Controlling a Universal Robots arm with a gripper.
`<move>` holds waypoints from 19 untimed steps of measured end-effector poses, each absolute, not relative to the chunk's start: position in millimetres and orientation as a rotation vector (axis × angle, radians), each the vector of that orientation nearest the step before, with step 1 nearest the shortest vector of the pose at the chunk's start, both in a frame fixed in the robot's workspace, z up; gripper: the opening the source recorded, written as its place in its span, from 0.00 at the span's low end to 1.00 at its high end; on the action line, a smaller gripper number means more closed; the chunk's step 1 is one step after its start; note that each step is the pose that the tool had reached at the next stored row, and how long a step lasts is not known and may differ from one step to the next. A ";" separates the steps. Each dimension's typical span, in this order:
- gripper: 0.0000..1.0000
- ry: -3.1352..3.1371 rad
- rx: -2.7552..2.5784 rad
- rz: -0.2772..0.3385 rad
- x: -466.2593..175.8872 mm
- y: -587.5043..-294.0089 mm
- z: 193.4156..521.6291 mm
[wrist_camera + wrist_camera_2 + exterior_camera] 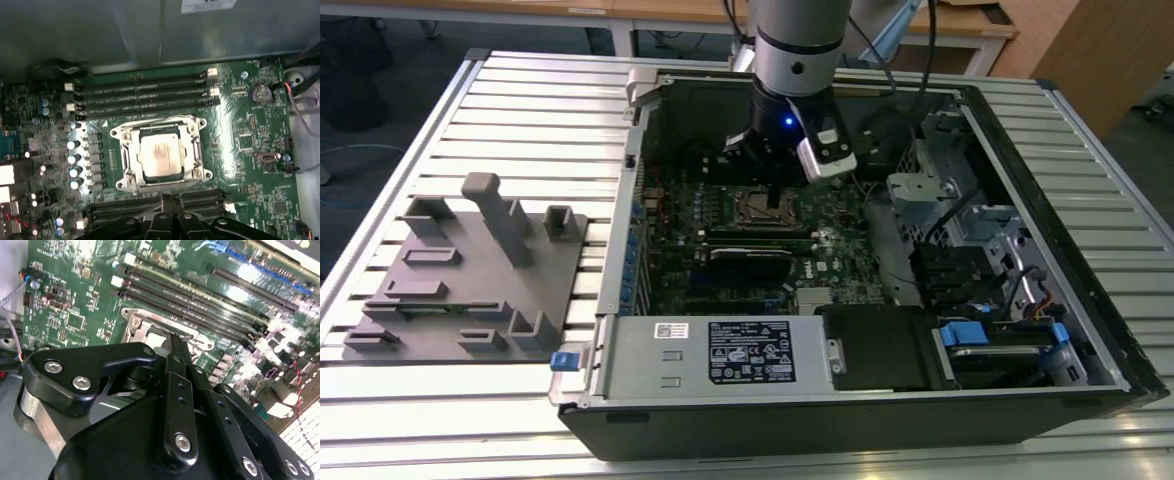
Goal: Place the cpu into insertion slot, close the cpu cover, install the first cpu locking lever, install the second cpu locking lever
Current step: 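Install the second cpu locking lever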
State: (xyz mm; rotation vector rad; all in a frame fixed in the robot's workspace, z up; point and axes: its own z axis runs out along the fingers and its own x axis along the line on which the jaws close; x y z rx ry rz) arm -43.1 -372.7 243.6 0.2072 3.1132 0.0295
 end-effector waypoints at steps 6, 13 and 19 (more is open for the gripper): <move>0.10 3.113 0.208 0.031 -44.9 -382.3 241.7; 0.10 3.113 0.207 0.034 -54.1 -383.8 236.7; 0.10 3.113 0.207 0.034 -60.4 -383.8 231.9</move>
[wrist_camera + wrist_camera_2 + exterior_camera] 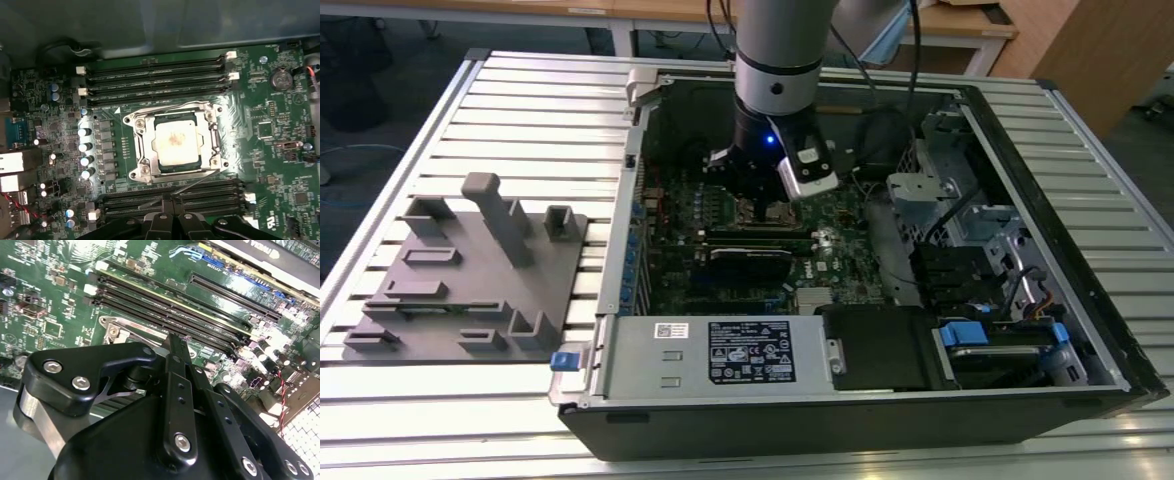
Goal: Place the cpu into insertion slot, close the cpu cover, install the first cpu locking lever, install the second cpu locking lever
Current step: 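Install the second cpu locking lever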
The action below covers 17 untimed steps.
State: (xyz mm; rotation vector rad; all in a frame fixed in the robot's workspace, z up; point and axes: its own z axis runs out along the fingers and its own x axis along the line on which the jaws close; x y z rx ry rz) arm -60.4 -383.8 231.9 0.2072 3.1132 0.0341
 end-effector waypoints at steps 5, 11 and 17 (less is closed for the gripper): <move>0.10 3.113 0.207 0.034 -65.8 -383.8 226.3; 0.10 3.113 0.207 0.034 -69.6 -383.8 221.0; 0.10 3.113 0.207 0.034 -74.7 -383.8 214.2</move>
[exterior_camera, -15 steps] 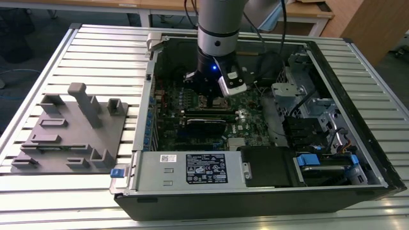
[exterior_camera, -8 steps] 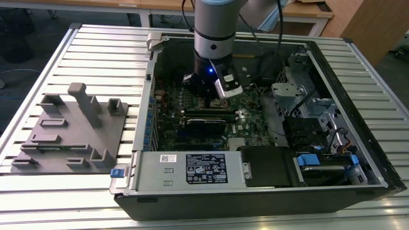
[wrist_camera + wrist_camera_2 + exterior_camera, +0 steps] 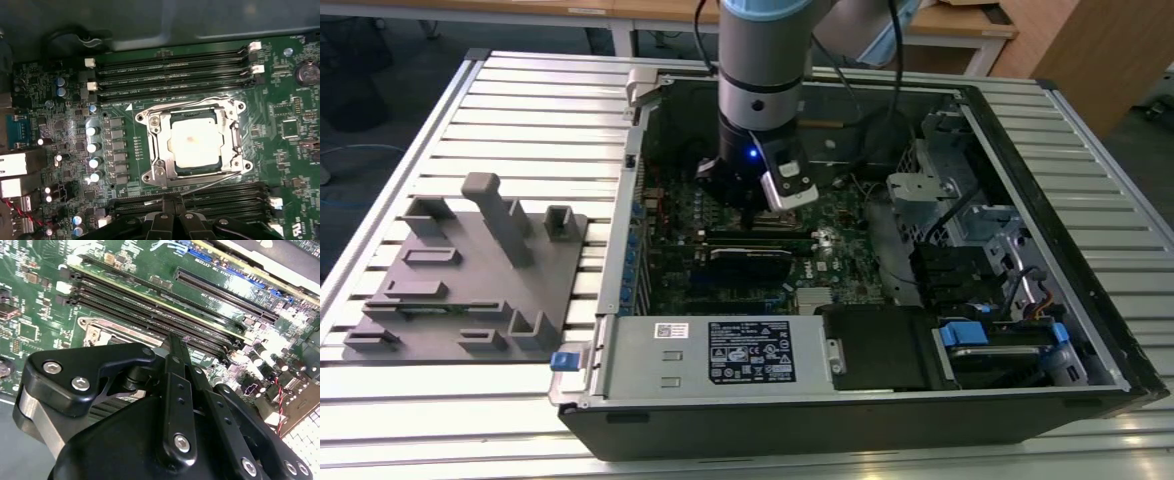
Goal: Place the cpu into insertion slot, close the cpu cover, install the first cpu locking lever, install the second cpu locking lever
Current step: 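Install the second cpu locking lever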
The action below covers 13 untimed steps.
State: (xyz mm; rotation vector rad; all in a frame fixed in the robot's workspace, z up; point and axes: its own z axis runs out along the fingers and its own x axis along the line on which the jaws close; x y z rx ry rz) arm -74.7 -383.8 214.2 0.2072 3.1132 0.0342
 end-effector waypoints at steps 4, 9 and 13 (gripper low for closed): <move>0.10 3.113 0.207 0.035 -78.4 -383.9 211.0; 0.10 3.113 0.207 0.035 -82.8 -383.9 208.0; 0.10 3.113 0.207 0.036 -86.2 -383.8 205.4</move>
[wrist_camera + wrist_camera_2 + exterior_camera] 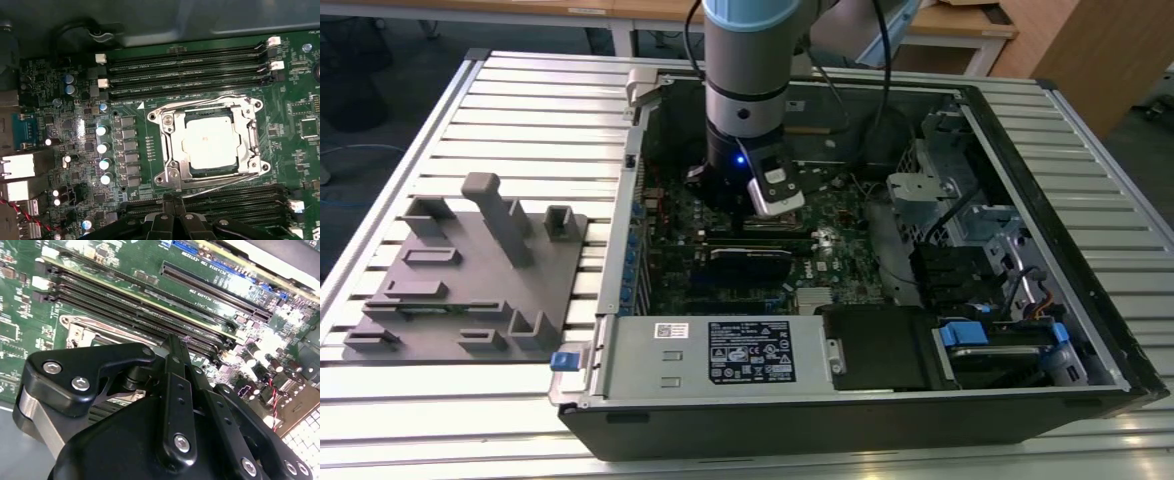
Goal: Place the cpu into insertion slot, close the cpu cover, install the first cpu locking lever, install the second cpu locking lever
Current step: 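Install the second cpu locking lever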
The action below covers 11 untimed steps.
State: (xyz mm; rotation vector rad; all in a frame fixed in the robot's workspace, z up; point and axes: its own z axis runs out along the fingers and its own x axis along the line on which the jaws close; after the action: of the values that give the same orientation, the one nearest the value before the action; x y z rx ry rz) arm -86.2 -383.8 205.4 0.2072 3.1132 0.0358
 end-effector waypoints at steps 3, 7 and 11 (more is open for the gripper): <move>0.10 3.113 0.207 0.040 -87.4 -383.8 204.1; 0.10 3.114 0.208 0.085 -87.6 -383.7 203.4; 0.10 3.114 0.208 0.102 -87.8 -383.7 201.8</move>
State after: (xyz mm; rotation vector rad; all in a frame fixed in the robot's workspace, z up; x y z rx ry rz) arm -87.8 -383.7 201.8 0.2082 3.1145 0.1020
